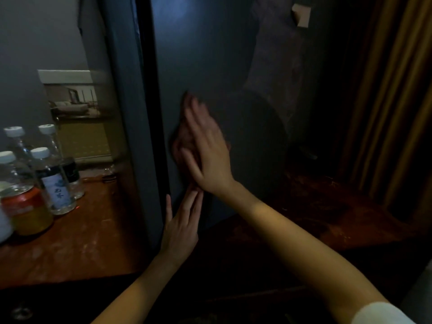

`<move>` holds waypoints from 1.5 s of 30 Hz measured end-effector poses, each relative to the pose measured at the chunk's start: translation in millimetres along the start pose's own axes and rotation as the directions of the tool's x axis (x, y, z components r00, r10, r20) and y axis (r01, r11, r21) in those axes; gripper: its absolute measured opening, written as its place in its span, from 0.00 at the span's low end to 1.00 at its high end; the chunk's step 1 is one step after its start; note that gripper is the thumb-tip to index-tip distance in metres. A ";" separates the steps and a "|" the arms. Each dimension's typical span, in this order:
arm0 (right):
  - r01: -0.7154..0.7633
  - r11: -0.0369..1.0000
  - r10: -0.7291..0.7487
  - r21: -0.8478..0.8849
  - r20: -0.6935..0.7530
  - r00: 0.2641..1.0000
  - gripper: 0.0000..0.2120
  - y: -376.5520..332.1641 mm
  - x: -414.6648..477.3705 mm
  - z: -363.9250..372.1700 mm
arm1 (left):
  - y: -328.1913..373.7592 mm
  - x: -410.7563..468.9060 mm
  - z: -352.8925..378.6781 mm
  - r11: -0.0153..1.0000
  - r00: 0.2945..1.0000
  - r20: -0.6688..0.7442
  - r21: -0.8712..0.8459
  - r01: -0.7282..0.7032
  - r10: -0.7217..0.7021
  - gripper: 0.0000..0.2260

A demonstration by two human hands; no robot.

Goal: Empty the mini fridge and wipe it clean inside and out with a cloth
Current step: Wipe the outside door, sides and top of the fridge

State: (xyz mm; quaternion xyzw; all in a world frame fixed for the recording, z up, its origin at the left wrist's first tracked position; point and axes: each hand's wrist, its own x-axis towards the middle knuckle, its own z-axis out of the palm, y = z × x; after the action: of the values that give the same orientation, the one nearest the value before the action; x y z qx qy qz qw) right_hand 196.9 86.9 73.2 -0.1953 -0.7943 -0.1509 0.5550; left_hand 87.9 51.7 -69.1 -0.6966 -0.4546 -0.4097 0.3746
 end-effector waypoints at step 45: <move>-0.032 0.863 -0.043 -0.505 -0.136 0.990 0.23 -53.3 140.3 -15.9 | -61.1 116.0 -91.7 0.846 0.933 -0.209 -0.511 0.151 -0.292 0.32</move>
State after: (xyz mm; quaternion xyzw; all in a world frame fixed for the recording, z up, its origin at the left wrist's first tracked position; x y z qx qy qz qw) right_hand 141.3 52.9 209.4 -0.3204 -0.6858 -0.3691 0.5393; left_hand 38.5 26.2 80.9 -0.6457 -0.3575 -0.6454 0.1970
